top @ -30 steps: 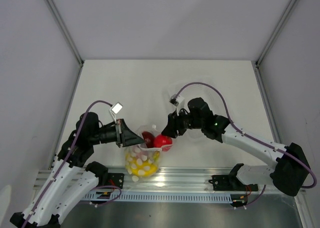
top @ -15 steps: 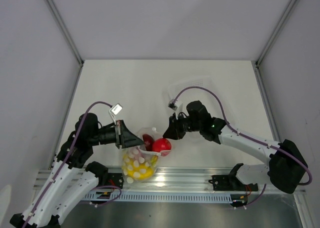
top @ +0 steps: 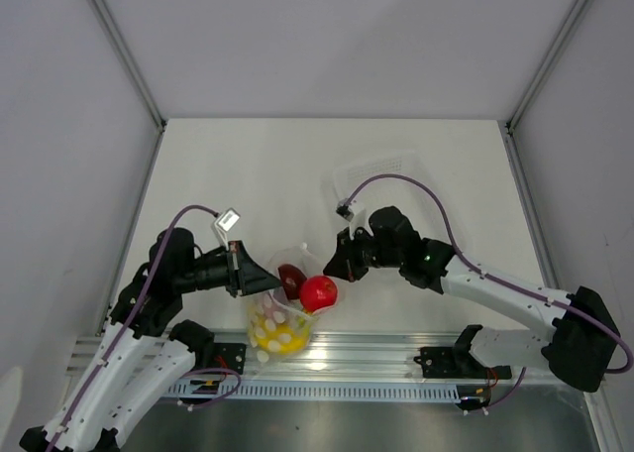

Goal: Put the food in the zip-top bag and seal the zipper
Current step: Adjust the zipper food storage bag at the center of the board.

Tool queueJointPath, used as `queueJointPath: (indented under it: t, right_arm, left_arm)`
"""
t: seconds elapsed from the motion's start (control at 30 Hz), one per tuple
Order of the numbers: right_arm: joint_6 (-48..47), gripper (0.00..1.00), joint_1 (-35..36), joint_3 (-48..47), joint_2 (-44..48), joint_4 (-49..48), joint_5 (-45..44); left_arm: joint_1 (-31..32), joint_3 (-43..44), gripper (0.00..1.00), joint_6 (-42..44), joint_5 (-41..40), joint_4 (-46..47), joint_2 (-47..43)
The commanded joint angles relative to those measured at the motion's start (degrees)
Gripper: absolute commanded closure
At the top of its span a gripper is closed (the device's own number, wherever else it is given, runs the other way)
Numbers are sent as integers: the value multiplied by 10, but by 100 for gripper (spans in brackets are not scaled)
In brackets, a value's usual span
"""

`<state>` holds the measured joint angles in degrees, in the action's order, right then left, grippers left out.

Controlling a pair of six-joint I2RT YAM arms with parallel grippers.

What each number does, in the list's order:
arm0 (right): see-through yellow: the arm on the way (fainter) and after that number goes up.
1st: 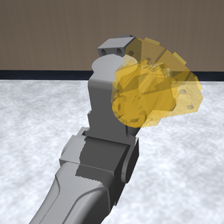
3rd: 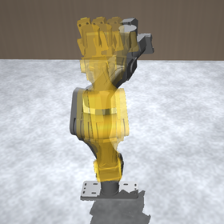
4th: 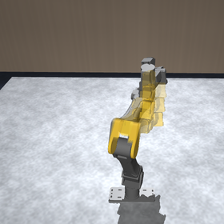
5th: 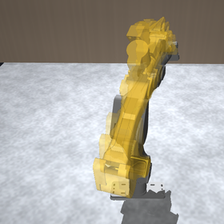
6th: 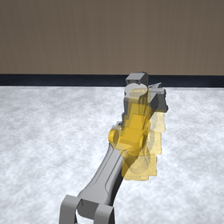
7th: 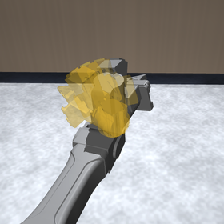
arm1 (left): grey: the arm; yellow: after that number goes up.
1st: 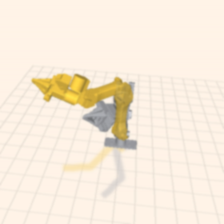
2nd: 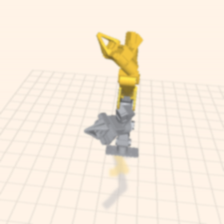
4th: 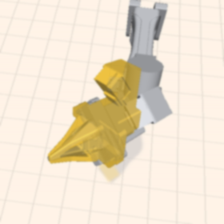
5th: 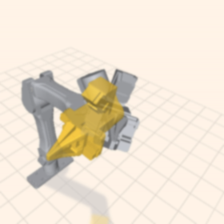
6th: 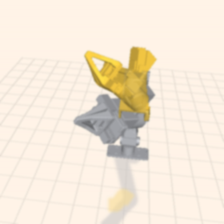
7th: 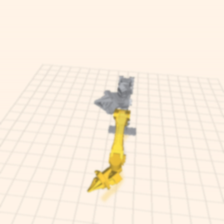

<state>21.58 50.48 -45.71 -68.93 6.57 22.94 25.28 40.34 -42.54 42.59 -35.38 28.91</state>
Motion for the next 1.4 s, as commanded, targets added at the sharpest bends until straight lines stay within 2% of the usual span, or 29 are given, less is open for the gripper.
queueJointPath:
  t: [0.0, 0.2, 0.23, 0.37, 0.43, 0.53, 0.7, 0.93, 1.03, 1.17, 1.2, 1.3, 1.37]
  right_arm:
    - [55, 100, 44, -54, 24, 53, -90]
    - [119, 100, 134, -183, -47, 188, -278]
    - [124, 100, 147, -218, -56, 217, -320]
    - [130, 100, 198, -290, -101, 255, -381]
    - [136, 100, 199, -289, -116, 238, -380]
    - [146, 100, 190, -284, -136, 242, -395]
    - [159, 100, 183, -285, -163, 256, -408]
    - [139, 100, 204, -357, -115, 279, -421]
    - [156, 100, 207, -336, -96, 268, -416]
    - [177, 100, 200, -287, -99, 248, -404]
    - [181, 100, 195, -279, -106, 244, -402]
    - [186, 100, 184, -268, -138, 245, -395]
    - [181, 100, 183, -285, -156, 255, -404]
  left_arm:
    - [0, -9, 99, 20, -33, 9, -10]
    - [2, -76, 99, -48, 23, 109, -14]
    - [4, -80, 99, -50, 21, 110, -15]
    - [4, -80, 99, -28, -7, 80, -18]
    - [4, -85, 99, -18, -56, 58, -24]
    - [4, -119, 99, -9, -83, 62, -19]
    - [3, -158, 100, -18, -38, 102, 19]
    - [4, 13, 99, 2, -65, 15, -22]
    - [4, 31, 99, 10, -68, 4, -29]
    - [4, -47, 99, 5, -80, 21, -27]
    - [4, -106, 99, 1, -67, 35, -26]
    - [4, -159, 99, -17, -52, 79, -14]
    - [3, -151, 99, -14, -54, 80, -6]
